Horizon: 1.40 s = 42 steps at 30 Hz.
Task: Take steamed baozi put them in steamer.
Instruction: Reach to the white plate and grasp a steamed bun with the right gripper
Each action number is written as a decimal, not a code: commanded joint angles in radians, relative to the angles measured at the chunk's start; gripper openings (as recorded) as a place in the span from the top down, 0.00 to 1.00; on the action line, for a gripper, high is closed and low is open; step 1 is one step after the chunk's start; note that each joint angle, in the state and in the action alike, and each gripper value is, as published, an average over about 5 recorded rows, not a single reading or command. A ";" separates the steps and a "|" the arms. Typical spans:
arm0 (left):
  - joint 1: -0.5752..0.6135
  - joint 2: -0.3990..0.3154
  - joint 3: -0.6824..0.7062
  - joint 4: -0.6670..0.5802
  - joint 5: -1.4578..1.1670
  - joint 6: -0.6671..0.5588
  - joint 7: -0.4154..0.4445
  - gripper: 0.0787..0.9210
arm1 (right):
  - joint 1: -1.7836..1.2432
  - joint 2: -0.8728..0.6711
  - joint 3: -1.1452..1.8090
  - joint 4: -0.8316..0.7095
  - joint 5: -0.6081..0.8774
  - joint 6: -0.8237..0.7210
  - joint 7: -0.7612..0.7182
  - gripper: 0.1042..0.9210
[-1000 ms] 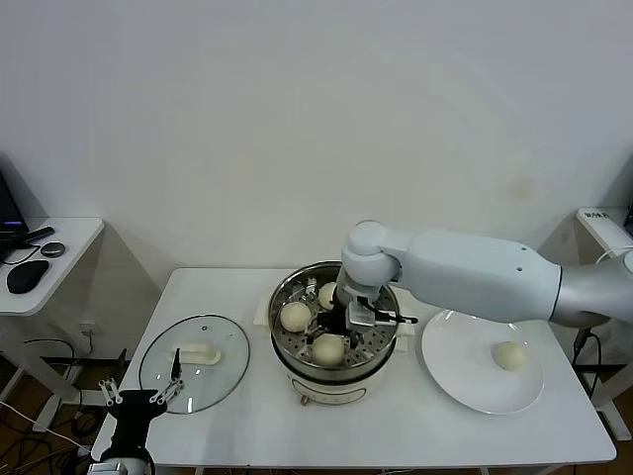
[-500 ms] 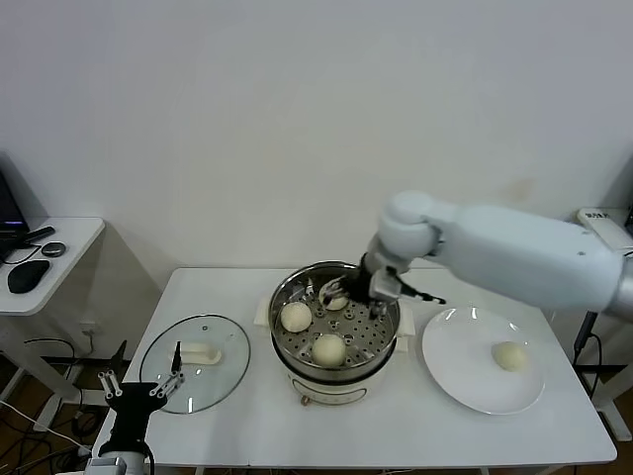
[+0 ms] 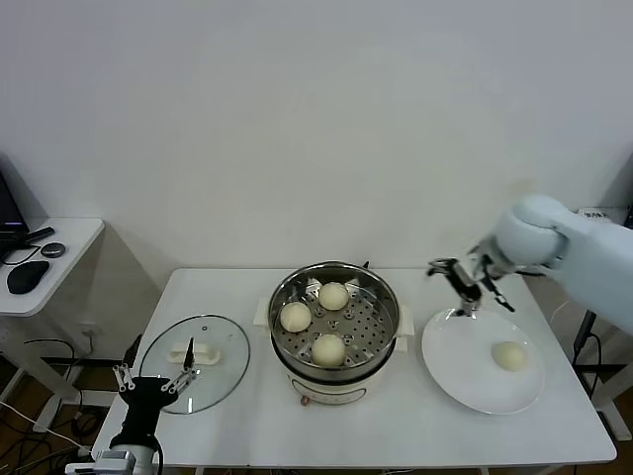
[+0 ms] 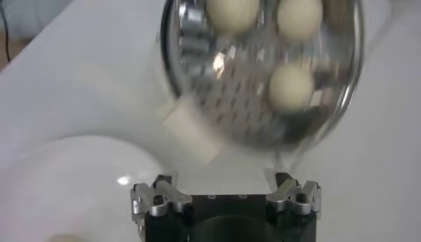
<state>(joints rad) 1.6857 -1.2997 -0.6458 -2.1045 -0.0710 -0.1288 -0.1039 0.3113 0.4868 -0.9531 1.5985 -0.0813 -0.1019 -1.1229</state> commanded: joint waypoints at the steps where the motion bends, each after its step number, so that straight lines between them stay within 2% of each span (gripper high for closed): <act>1: -0.002 0.005 0.021 0.014 -0.004 0.002 0.004 0.12 | -0.456 -0.141 0.400 -0.194 -0.065 -0.092 -0.023 0.12; 7: -0.008 0.004 0.016 0.018 -0.006 0.009 0.006 0.12 | -0.584 -0.067 0.522 -0.345 -0.142 -0.009 -0.002 0.12; 13: -0.010 0.004 0.005 0.028 -0.007 0.010 0.007 0.12 | -0.609 0.003 0.543 -0.416 -0.198 0.014 0.004 0.12; 29: -0.002 -0.011 0.002 0.027 -0.001 0.009 0.005 0.12 | -0.628 0.126 0.542 -0.531 -0.265 0.016 0.035 0.12; 38: 0.001 -0.009 -0.005 0.025 -0.001 0.007 0.005 0.12 | -0.624 0.149 0.542 -0.536 -0.266 0.003 0.032 0.12; 42: 0.000 -0.010 -0.005 0.024 -0.002 0.007 0.004 0.12 | -0.624 0.146 0.541 -0.529 -0.270 -0.005 0.026 0.18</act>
<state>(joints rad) 1.6858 -1.3092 -0.6507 -2.0799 -0.0719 -0.1212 -0.0990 -0.2975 0.6100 -0.4251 1.0946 -0.3377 -0.0989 -1.0960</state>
